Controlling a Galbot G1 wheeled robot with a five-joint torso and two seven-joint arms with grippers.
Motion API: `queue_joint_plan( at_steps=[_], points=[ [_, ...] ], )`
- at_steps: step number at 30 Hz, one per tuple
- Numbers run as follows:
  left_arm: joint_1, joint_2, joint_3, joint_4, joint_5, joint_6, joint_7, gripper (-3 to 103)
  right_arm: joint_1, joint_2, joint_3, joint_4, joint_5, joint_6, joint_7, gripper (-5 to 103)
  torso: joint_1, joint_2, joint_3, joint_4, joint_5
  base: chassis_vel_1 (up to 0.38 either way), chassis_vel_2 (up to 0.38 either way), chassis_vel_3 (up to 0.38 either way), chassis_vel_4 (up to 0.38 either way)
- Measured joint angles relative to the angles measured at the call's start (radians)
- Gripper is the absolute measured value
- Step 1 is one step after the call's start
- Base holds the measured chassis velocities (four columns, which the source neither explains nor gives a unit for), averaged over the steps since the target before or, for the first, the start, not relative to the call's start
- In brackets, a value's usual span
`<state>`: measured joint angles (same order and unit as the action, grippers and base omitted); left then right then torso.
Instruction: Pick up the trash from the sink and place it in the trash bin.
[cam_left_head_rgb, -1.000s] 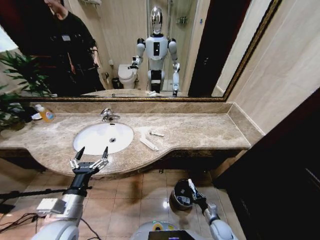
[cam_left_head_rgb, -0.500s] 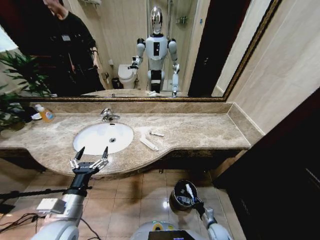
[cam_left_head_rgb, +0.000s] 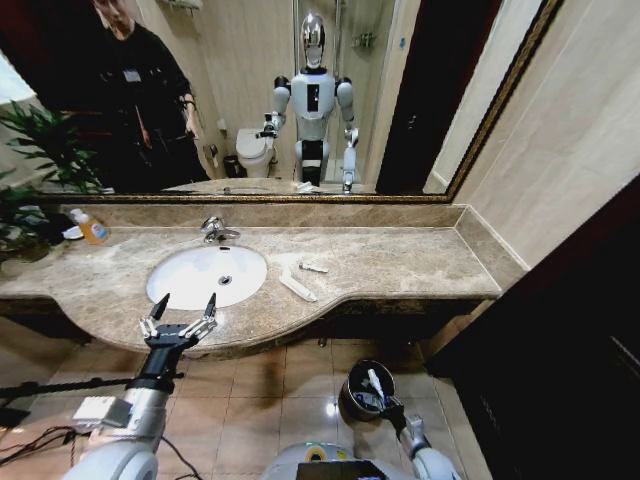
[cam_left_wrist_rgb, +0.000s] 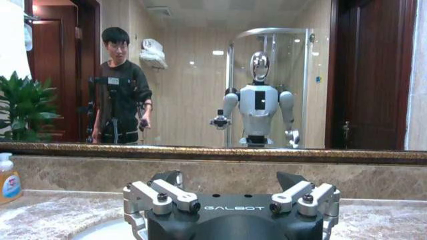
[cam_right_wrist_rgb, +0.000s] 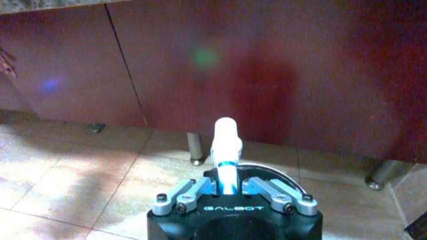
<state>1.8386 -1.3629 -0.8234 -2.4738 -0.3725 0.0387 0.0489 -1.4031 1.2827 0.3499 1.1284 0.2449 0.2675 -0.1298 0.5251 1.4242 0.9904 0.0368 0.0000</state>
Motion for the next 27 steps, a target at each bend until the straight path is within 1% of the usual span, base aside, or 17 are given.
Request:
queue_joint_plan(
  at_steps=[7,10,14,19,20,21,22,26,27],
  points=[
    [0.0,0.0,0.0,0.0,0.0,0.0,0.0,100,0.015,0.022,-0.002,-0.014,-0.013,0.0,0.007,14,0.0,0.0,0.0,0.0,0.0,0.0,0.0,0.0,0.0],
    [0.0,0.0,0.0,0.0,0.0,0.0,0.0,100,0.049,0.04,-0.001,-0.044,-0.028,0.0,0.02,14,0.0,0.0,0.0,0.0,0.0,0.0,0.0,0.0,0.0],
    [0.0,0.0,0.0,0.0,0.0,0.0,0.0,100,0.075,0.041,-0.001,-0.074,-0.035,-0.001,0.027,14,0.0,0.0,0.0,0.0,-0.0001,0.0,0.0,0.0,0.0],
    [0.0,0.0,0.0,0.0,0.0,0.0,0.0,100,0.107,0.033,0.0,-0.117,-0.05,-0.001,0.065,14,0.0,0.0,0.0,0.0,-0.0001,0.0,0.0,0.0,0.0],
    [0.0,0.0,0.0,0.0,0.0,0.0,0.0,100,0.109,0.031,0.0,-0.118,-0.052,-0.002,0.072,12,0.0,0.0,0.0,0.0,-0.0001,0.0,0.0,0.0,0.0],
    [0.0,0.0,0.0,0.0,0.0,0.0,0.0,100,0.111,0.031,0.001,-0.117,-0.054,-0.002,0.081,15,0.0,0.0,0.0,0.0001,0.0,0.0,0.0,0.0,0.0],
    [0.0,0.0,0.0,0.0,0.0,0.0,0.0,100,0.111,0.031,0.001,-0.117,-0.054,-0.002,0.081,15,0.0,0.0,0.0,0.0001,0.0,0.0,0.0,0.0,0.0],
    [0.0,0.0,0.0,0.0,0.0,0.0,0.0,100,0.105,0.03,0.002,-0.095,-0.056,-0.008,0.089,37,0.0,0.0,0.0,0.0,0.0,0.0,0.0,0.0,0.0],
    [0.0,0.0,0.0,0.0,0.0,0.0,0.0,100,0.105,0.03,0.002,-0.095,-0.056,-0.008,0.089,37,0.0,0.0,0.0,0.0,0.0,0.0,0.0,0.0,0.0]
  ],
)
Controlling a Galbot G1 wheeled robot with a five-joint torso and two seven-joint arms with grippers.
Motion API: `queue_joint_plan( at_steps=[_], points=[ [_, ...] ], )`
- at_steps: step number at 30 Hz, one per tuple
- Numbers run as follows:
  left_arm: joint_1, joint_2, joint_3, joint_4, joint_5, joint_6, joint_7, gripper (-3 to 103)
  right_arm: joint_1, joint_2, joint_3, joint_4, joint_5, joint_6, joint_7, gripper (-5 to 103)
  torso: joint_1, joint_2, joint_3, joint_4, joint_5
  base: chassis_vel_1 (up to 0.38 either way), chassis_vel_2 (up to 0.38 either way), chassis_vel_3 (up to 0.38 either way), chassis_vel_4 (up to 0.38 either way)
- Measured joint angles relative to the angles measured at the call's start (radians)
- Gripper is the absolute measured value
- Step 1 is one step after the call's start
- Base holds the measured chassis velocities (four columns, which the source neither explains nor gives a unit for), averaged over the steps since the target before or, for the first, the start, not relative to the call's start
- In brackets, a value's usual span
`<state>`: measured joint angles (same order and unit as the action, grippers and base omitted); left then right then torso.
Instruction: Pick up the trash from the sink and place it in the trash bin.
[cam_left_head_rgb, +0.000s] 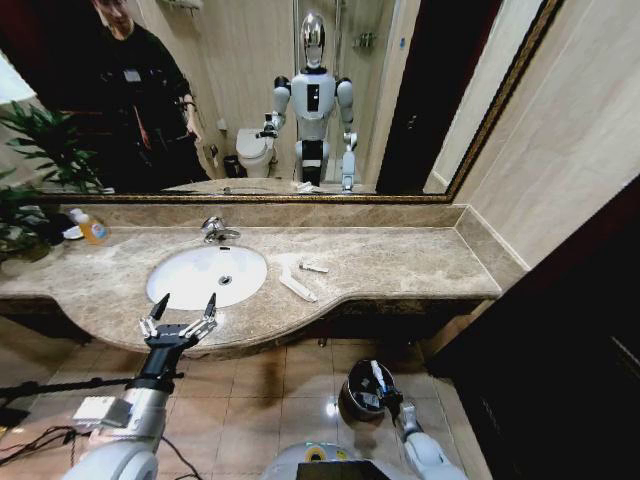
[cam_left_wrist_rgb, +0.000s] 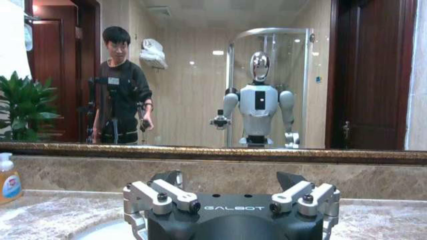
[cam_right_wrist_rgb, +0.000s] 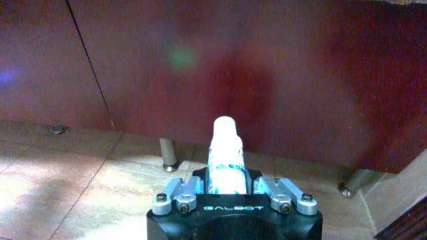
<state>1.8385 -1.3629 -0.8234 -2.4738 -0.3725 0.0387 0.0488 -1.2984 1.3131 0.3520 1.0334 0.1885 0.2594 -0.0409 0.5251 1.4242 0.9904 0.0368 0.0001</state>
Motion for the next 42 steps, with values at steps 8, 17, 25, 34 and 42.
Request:
queue_joint_plan(
  at_steps=[8,17,25,34,42],
  points=[
    [0.0,0.0,0.0,0.0,0.0,0.0,0.0,100,-0.011,-0.006,0.0,0.024,-0.006,-0.005,0.001,63,0.0,0.0,0.0,0.0,-0.0001,0.0,0.0,0.0,0.0],
    [0.0,0.0,0.0,0.0,0.0,0.0,0.0,100,-0.032,-0.018,0.003,0.058,-0.003,-0.006,0.003,95,0.0,0.0,0.0,-0.0001,-0.0001,0.0,0.0,0.0,0.0],
    [0.0,0.0,0.0,0.0,0.0,0.0,0.0,100,-0.053,-0.025,0.006,0.105,0.005,-0.02,-0.001,100,0.0,0.0,0.0,0.0,-0.0001,0.0,0.0,0.0,0.0],
    [0.0,0.0,0.0,0.0,0.0,0.0,0.0,100,-0.084,-0.03,0.016,0.165,0.026,-0.03,-0.001,100,0.0,0.0,0.0,0.0,0.0002,0.0,0.0,0.0,0.0],
    [0.0,0.0,0.0,0.0,0.0,0.0,0.0,100,-0.289,-0.11,0.095,0.555,0.13,-0.068,-0.006,100,0.0,0.0,0.0,-0.0001,-0.0003,0.0,0.0,0.0,0.0]
  ],
)
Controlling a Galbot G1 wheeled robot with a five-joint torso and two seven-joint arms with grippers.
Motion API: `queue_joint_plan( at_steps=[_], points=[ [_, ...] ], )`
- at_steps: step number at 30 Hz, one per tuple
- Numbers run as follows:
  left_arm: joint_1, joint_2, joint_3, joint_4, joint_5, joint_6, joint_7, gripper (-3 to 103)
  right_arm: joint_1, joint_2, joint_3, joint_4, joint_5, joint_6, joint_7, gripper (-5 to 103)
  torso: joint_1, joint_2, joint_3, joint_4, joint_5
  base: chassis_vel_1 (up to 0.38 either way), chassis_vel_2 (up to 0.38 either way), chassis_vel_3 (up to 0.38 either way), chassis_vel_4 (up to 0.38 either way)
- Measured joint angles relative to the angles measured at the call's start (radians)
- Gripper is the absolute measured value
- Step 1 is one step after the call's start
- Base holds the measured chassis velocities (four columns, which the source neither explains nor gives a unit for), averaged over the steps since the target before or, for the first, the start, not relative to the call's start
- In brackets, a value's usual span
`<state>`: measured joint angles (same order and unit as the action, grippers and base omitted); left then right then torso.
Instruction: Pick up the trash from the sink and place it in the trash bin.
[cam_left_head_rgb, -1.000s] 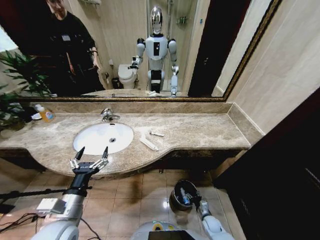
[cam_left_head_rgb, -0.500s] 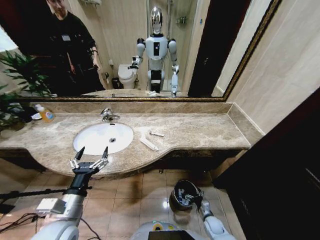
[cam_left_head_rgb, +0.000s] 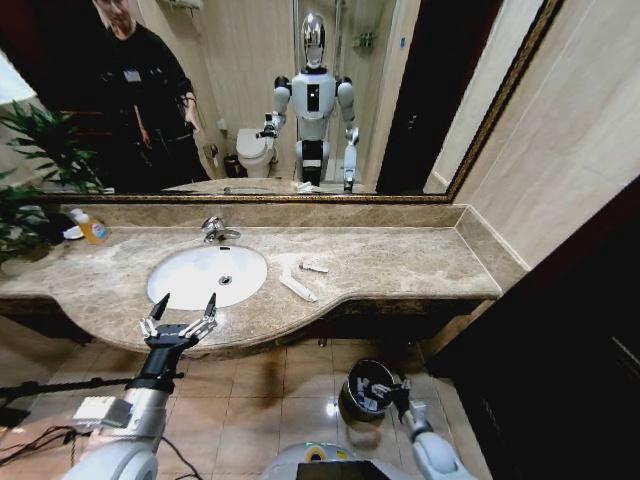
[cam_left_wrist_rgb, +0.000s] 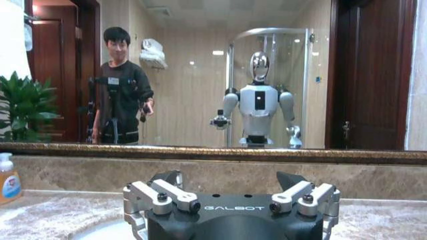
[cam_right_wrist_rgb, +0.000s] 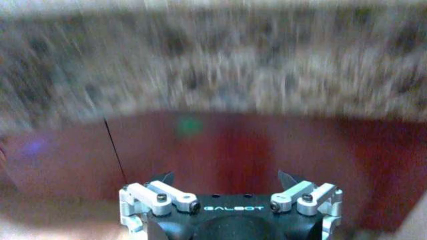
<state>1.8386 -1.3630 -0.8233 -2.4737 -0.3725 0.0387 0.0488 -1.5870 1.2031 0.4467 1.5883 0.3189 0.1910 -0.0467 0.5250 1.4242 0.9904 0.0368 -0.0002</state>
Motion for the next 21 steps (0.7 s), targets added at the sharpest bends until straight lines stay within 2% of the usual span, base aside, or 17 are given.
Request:
queue_joint_plan(
  at_steps=[3,5,6,9,11,13,14,16,21],
  points=[
    [0.0,0.0,0.0,0.0,0.0,0.0,0.0,100,-0.049,-0.009,0.03,0.108,0.007,0.0,0.0,100,0.0,0.0,0.0,-0.0002,0.0003,0.0,0.0,0.0,0.0],
    [0.0,0.0,0.0,0.0,0.0,0.0,0.0,100,-0.088,-0.012,0.059,0.256,0.01,-0.018,0.003,100,0.0,0.0,0.0,-0.0001,0.0003,0.0,0.0,0.0,0.0],
    [0.0,0.0,0.0,0.0,0.0,0.0,0.0,100,-0.088,-0.012,0.059,0.256,0.01,-0.018,0.003,100,0.0,0.0,0.0,-0.0001,0.0003,0.0,0.0,0.0,0.0],
    [0.0,0.0,0.0,0.0,0.0,0.0,0.0,100,-0.104,-0.021,0.065,0.475,0.007,-0.097,0.003,100,0.0,0.0,0.0,0.0,-0.0001,0.0,0.0,0.0,0.0],
    [0.0,0.0,0.0,0.0,0.0,0.0,0.0,100,-0.101,-0.021,0.062,0.494,0.003,-0.107,0.002,100,0.0,0.0,0.0,0.0,-0.0001,0.0,0.0,0.0,0.0],
    [0.0,0.0,0.0,0.0,0.0,0.0,0.0,100,-0.068,-0.022,0.033,0.587,-0.023,-0.175,-0.02,100,0.0,0.0,0.0,0.0,0.0002,0.0,0.0,0.0,0.0],
    [0.0,0.0,0.0,0.0,0.0,0.0,0.0,100,-0.068,-0.022,0.033,0.587,-0.023,-0.175,-0.02,100,0.0,0.0,0.0,0.0,0.0002,0.0,0.0,0.0,0.0],
    [0.0,0.0,0.0,0.0,0.0,0.0,0.0,100,-0.012,-0.025,-0.009,0.639,-0.04,-0.265,-0.072,100,0.0,0.0,0.0,0.0,0.0002,0.0,0.0,0.0,0.0],
    [0.0,0.0,0.0,0.0,0.0,0.0,0.0,100,0.092,-0.046,-0.075,0.636,-0.045,-0.363,-0.13,100,0.0,0.0,0.0,0.0001,0.0001,0.0,0.0,0.0,0.0]
  ],
)
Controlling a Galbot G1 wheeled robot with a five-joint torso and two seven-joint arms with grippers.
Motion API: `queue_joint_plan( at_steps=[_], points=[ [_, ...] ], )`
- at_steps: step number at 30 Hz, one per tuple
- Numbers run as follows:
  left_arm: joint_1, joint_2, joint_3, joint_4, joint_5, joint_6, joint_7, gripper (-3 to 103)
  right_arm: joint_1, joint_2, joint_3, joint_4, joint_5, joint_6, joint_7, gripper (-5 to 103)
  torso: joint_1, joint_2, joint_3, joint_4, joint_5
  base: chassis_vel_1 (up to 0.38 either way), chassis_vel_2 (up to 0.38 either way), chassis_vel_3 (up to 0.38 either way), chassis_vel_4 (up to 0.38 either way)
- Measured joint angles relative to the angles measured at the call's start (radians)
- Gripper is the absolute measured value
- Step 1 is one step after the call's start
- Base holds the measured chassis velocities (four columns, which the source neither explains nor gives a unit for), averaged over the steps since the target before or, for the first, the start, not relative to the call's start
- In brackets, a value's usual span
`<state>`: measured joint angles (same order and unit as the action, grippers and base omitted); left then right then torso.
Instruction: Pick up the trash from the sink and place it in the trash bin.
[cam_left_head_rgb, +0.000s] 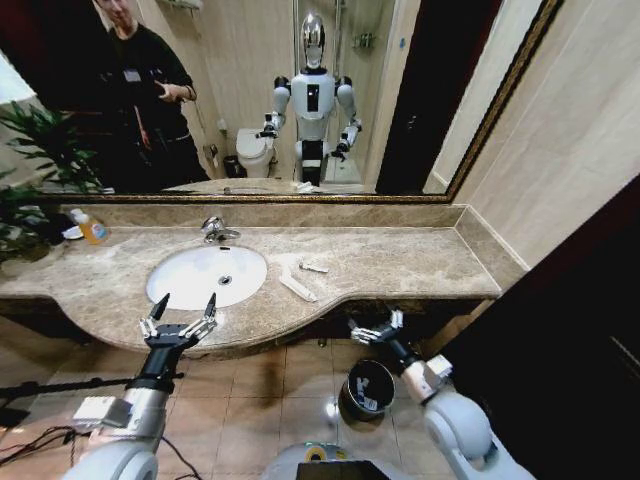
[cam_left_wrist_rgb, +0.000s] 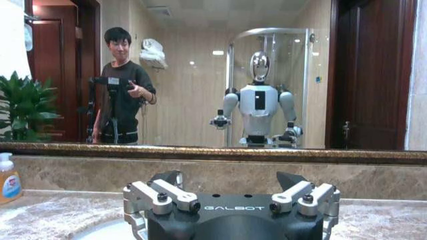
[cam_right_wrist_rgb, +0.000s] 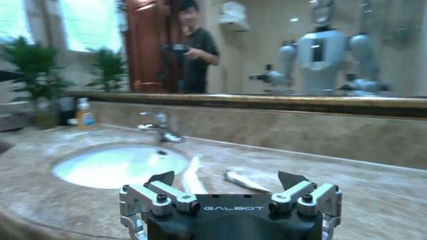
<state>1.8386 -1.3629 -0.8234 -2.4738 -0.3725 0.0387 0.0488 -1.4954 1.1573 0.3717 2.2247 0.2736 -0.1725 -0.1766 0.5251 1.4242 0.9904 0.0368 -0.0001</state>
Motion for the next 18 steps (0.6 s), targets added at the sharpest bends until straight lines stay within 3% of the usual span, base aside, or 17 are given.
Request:
queue_joint_plan(
  at_steps=[7,18],
  points=[
    [0.0,0.0,0.0,0.0,0.0,0.0,0.0,100,0.139,-0.026,-0.089,-0.087,0.021,-0.053,0.0,100,0.0,0.0,0.0,-0.0001,0.0,0.0,0.0,0.0,0.0],
    [0.0,0.0,0.0,0.0,0.0,0.0,0.0,100,0.411,-0.028,-0.277,-0.23,0.097,-0.126,0.099,100,0.0,0.0,0.0,0.0,-0.0001,0.0,0.0,0.0,0.0]
  ],
)
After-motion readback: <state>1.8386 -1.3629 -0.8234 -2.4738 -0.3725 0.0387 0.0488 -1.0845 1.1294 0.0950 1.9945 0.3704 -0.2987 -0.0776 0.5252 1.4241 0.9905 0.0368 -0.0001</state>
